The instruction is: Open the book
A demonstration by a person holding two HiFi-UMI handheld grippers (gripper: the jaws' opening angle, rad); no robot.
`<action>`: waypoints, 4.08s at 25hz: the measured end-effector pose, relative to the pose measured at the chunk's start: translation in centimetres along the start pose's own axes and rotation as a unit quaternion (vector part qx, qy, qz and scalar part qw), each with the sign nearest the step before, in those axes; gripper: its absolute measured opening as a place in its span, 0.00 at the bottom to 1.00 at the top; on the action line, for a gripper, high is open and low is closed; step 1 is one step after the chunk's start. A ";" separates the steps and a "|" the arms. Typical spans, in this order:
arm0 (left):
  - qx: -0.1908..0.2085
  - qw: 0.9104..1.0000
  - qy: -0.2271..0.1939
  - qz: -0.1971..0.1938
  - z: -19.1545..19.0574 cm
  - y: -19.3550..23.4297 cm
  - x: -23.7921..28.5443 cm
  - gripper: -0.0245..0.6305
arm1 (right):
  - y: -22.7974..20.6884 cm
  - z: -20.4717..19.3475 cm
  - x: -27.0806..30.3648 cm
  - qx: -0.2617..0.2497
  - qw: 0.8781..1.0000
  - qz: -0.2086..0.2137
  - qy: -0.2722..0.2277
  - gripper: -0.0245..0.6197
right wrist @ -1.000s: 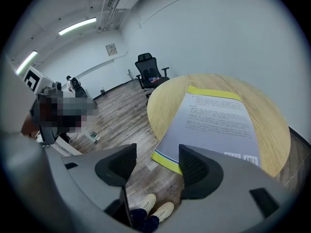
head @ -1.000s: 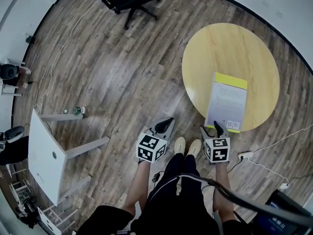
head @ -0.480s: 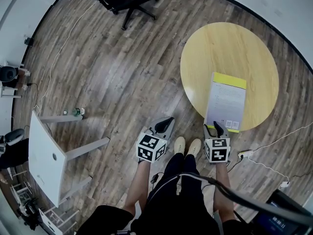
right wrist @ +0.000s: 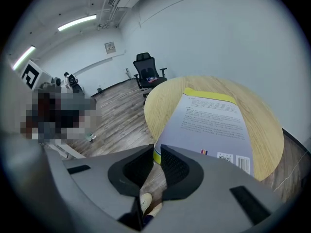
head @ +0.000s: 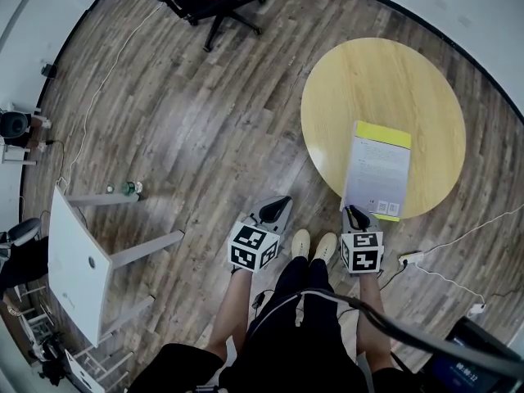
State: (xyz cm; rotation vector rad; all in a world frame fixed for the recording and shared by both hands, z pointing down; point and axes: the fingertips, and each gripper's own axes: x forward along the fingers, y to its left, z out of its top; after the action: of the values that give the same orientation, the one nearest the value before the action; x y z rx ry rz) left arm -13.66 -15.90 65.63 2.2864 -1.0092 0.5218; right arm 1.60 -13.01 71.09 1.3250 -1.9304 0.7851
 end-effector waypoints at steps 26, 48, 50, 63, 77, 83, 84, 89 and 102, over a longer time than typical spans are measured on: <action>0.009 1.000 -0.009 0.003 0.8 -0.6 -0.4 0.04 | -0.3 0.7 -0.5 0.019 1.000 0.011 -0.018 0.05; 0.063 0.996 -0.040 -0.048 6.8 -7.4 0.5 0.04 | -4.9 3.7 -8.1 0.041 0.995 -0.041 -0.086 0.05; 0.068 0.995 -0.042 -0.053 7.3 -8.0 0.7 0.04 | -5.5 3.9 -8.8 0.046 0.993 -0.048 -0.093 0.05; 0.108 0.989 -0.054 -0.090 11.0 -14.0 3.0 0.04 | -11.2 4.3 -14.0 0.073 0.985 -0.092 -0.126 0.05; 0.146 0.978 -0.052 -0.142 14.1 -21.1 6.9 0.04 | -18.0 2.0 -17.8 0.120 0.975 -0.139 -0.128 0.05; 0.150 0.975 -0.044 -0.155 13.7 -23.0 8.3 0.04 | -19.8 0.4 -18.6 0.132 0.972 -0.150 -0.122 0.05; 0.150 0.975 -0.043 -0.156 13.7 -23.2 8.5 0.03 | -20.0 0.3 -18.6 0.134 0.972 -0.151 -0.121 0.05; 0.153 0.974 -0.036 -0.161 13.2 -23.9 9.7 0.04 | -20.8 -0.6 -18.6 0.139 0.971 -0.154 -0.118 0.05; 0.143 0.978 -0.006 -0.154 10.3 -23.7 12.2 0.04 | -23.6 -3.9 -17.6 0.163 0.968 -0.159 -0.101 0.05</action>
State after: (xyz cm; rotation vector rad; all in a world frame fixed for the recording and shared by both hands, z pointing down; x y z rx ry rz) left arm 13.35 -16.10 56.31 2.6398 -0.5962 0.5489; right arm 29.37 -7.56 62.10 1.9247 -1.7204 0.8543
